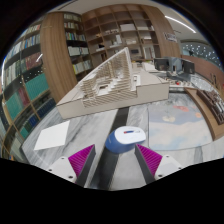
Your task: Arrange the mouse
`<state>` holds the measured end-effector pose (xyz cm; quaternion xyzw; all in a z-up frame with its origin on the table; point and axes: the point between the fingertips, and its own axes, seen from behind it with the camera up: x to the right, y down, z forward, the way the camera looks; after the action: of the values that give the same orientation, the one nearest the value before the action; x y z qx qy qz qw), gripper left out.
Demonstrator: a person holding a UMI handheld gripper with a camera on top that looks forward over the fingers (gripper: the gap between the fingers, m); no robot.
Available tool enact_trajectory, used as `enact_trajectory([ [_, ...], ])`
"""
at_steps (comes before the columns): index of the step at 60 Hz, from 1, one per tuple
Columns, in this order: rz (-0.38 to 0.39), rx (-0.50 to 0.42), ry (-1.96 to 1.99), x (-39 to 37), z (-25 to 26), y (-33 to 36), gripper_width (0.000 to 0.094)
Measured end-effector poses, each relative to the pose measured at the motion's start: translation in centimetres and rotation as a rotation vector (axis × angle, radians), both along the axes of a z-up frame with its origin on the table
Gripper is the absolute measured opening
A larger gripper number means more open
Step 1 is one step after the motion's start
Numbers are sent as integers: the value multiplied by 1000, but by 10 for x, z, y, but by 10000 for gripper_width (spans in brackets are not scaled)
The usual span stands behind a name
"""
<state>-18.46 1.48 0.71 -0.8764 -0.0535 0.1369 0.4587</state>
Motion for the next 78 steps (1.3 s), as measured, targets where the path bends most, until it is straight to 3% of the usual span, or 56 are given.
enact_trajectory([
  [16,-85,-9,-85,-14,-12,87,795],
  [17,-88,-9,-98,-15,-13,91,778],
  [21,-95,1,-155,-15,-20,102,540],
  [24,-117,20,-154,-16,-20,108,535],
  [28,-135,7,-149,-18,-21,110,463],
  [34,-89,29,-139,-5,-3,110,402],
  [42,-232,153,-225,101,56,118,385],
  [51,-309,35,-226,193,14,106,380],
  [54,-311,-14,-231,209,-9,102,382],
  [55,-306,-31,-226,211,-15,99,437],
  [56,-308,1,-195,210,-10,104,401],
  [58,-307,6,-168,208,-12,102,502],
  [59,-304,-6,-161,208,-14,100,469],
  [63,-300,-7,-146,211,-13,97,551],
  [65,-292,-26,-146,212,-15,91,622],
  [67,-275,-37,-135,210,-14,85,790],
  [69,-261,-32,-116,209,-7,75,772],
  [71,-245,-16,-93,209,3,63,858],
  [78,-219,0,-53,227,30,-1,852],
])
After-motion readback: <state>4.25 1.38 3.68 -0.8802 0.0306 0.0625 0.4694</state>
